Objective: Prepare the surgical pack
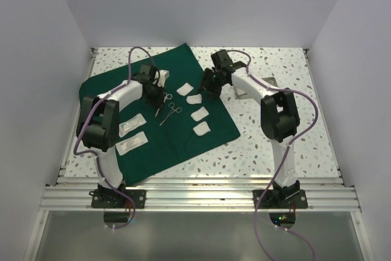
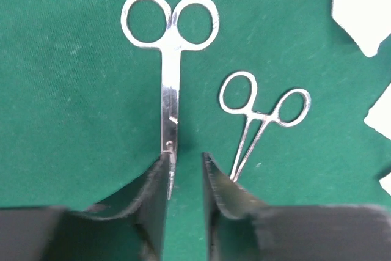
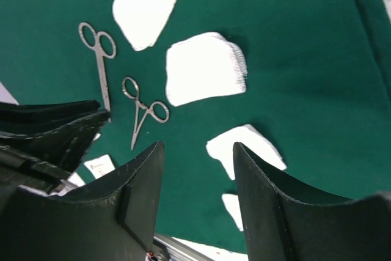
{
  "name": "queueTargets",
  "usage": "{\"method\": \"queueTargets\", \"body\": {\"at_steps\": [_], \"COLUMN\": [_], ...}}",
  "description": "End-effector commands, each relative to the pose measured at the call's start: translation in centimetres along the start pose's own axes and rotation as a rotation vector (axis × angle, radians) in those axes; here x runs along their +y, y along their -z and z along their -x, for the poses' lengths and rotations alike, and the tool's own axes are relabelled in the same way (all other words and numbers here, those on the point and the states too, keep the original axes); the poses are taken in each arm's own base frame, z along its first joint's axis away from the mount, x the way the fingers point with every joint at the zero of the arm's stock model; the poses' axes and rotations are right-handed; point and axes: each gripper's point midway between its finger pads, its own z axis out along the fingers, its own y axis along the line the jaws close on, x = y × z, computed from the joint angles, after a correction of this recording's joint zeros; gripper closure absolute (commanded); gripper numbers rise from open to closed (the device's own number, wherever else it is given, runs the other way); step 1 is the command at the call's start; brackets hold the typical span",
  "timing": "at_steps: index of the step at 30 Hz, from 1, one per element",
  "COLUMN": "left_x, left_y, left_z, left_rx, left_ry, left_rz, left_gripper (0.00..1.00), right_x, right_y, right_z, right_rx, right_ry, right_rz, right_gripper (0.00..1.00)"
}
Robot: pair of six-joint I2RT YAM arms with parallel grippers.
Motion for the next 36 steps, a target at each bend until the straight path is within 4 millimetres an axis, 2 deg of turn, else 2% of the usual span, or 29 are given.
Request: {"method": "queueTargets", "body": {"at_steps": [1, 4, 10, 16, 18, 21, 25, 29, 36], "left_x": [0.7, 0.9, 1.5, 1.7, 1.8, 1.6, 1.1, 0.4, -0.2], "left_y": [0.6, -0.1, -1.5, -3.5, -4.1, -4.4, -3.5, -2.0, 1.9], "left_z": [0.1, -0.3, -1.5, -3.6, -4.2, -4.4, -3.7, -3.0, -0.5], "left_rx": [-0.025, -0.017, 0.023, 0.068, 0.084, 0.093, 0.081, 0.074, -0.021], "left_ry": [0.015, 0.018, 0.021, 0.015, 0.017, 0.018, 0.022, 0.037, 0.034], "left_rz": [0.043, 0.05, 0.081, 0.093, 0.094, 0.083, 0.06, 0.027, 0.023], "left_gripper": [0.65, 0.61, 0.62, 0.73, 0.8, 0.88, 1.0, 1.0, 1.0], "right_x": [3.0, 2.7, 2.4, 2.4, 2.4, 2.8, 4.3, 5.5, 5.7], "right_y": [1.4, 1.7, 1.7, 1.3, 0.9, 0.3, -0.1, -0.7, -1.0], "right_z": [1.4, 1.3, 1.2, 1.9, 1.9, 1.5, 1.0, 0.3, -0.6], "right_rx": [-0.043, -0.044, -0.04, -0.059, -0.056, -0.045, -0.037, -0.019, -0.005], "right_ry": [0.013, 0.03, 0.048, 0.062, 0.059, 0.054, 0.07, 0.067, 0.065], "right_rz": [0.088, 0.075, 0.067, 0.05, 0.044, 0.051, 0.09, 0.127, 0.134], "right_gripper": [0.47, 0.47, 0.47, 0.48, 0.48, 0.48, 0.49, 0.5, 0.51]}}
